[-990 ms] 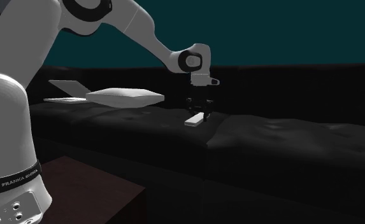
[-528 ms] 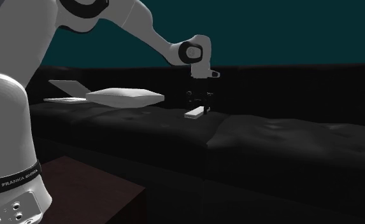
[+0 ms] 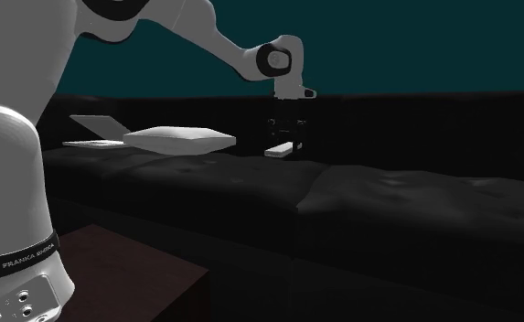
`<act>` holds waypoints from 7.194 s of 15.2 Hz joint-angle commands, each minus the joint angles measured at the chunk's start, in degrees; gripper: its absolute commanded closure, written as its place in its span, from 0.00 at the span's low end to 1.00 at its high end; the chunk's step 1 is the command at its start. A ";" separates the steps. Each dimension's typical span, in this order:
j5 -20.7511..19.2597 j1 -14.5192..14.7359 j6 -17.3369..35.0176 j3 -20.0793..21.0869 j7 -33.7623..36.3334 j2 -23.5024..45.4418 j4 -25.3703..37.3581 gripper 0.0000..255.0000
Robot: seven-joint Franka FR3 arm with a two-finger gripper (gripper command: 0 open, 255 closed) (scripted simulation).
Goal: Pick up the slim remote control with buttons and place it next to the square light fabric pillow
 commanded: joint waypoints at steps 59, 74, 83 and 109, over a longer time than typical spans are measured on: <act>-6.28 24.56 -6.21 22.42 48.02 -39.54 -31.15 1.00; -5.22 27.56 1.65 27.28 55.06 -37.71 -36.93 1.00; -5.37 27.61 8.73 27.57 55.15 -35.51 -41.82 1.00; -6.42 27.60 22.41 28.05 55.84 -28.37 -48.44 0.00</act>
